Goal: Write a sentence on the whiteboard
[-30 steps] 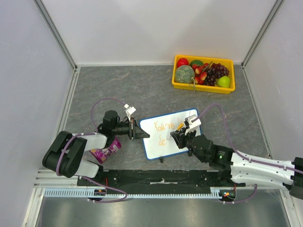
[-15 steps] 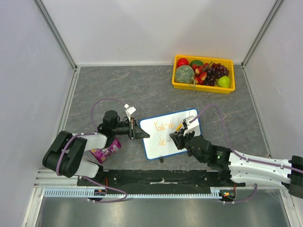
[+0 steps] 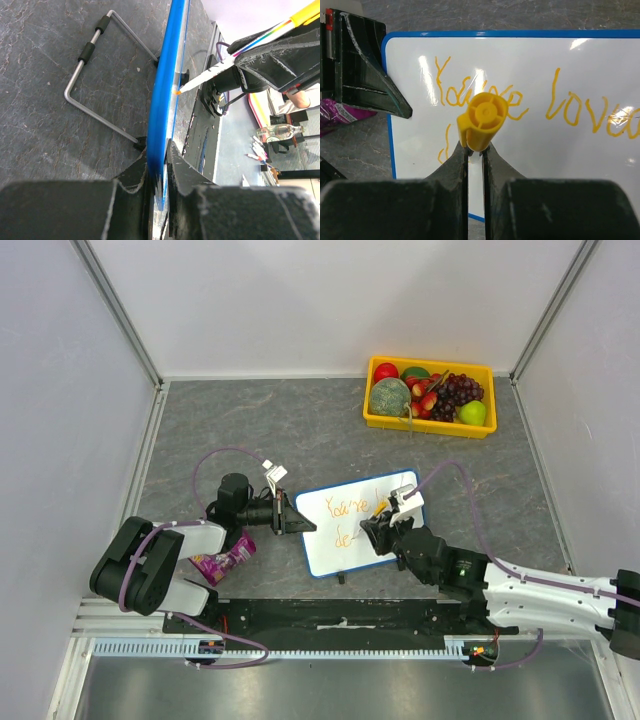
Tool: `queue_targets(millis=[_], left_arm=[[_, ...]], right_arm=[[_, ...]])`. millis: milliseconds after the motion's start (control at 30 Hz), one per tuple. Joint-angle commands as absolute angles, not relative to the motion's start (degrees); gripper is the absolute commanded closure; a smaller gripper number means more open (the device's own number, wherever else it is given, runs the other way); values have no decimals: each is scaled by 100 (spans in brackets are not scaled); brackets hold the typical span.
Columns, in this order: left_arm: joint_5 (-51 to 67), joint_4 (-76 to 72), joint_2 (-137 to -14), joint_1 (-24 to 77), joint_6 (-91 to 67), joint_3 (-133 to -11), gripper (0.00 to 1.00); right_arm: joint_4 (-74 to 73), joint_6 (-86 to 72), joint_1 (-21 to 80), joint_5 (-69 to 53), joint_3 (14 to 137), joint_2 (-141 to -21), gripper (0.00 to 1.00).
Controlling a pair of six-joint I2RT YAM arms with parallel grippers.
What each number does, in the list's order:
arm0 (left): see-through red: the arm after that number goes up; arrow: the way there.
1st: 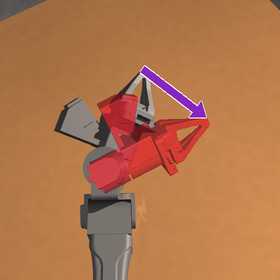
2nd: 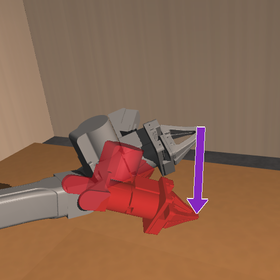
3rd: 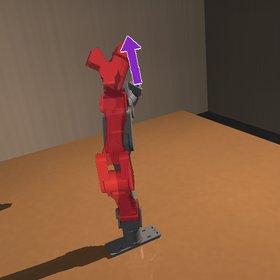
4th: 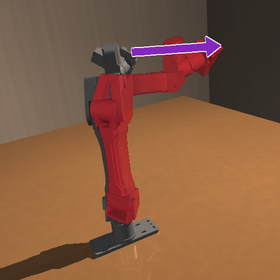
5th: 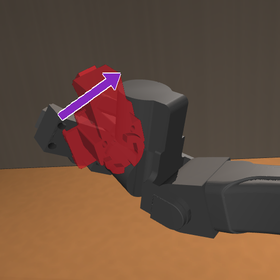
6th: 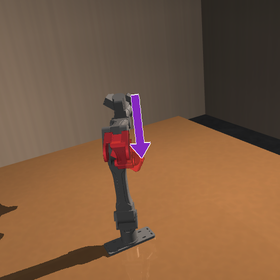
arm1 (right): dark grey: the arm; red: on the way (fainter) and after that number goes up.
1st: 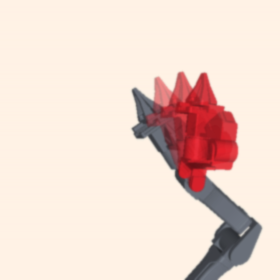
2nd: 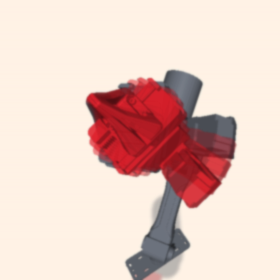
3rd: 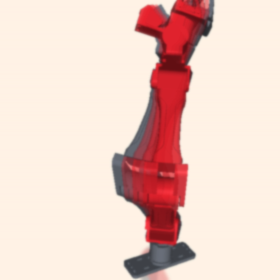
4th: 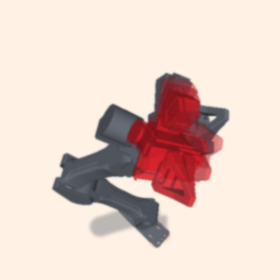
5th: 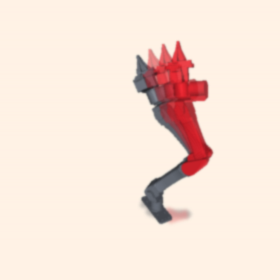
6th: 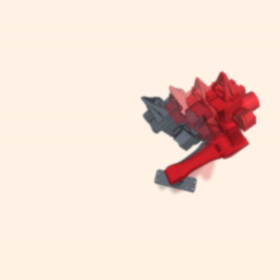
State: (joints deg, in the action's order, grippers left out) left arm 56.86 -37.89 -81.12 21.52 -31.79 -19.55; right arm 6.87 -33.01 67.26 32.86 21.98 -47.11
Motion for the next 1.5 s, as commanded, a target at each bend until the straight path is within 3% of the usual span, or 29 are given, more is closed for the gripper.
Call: queue_targets(millis=[0, 600, 1467], left_arm=[[5353, -3516, -8244, 2180, -2663, -1934, 98], [5353, -3524, -8235, 2171, -2672, -1925, 98], [5344, -3516, -8227, 2171, -2672, -1925, 98]], right_arm=[[387, -3252, 6645, 3788, 2188, -4606, 100], [571, -3050, 6609, 3665, 2593, -4816, 100], [334, -3463, 6609, 3313, 2030, -4729, 100]])
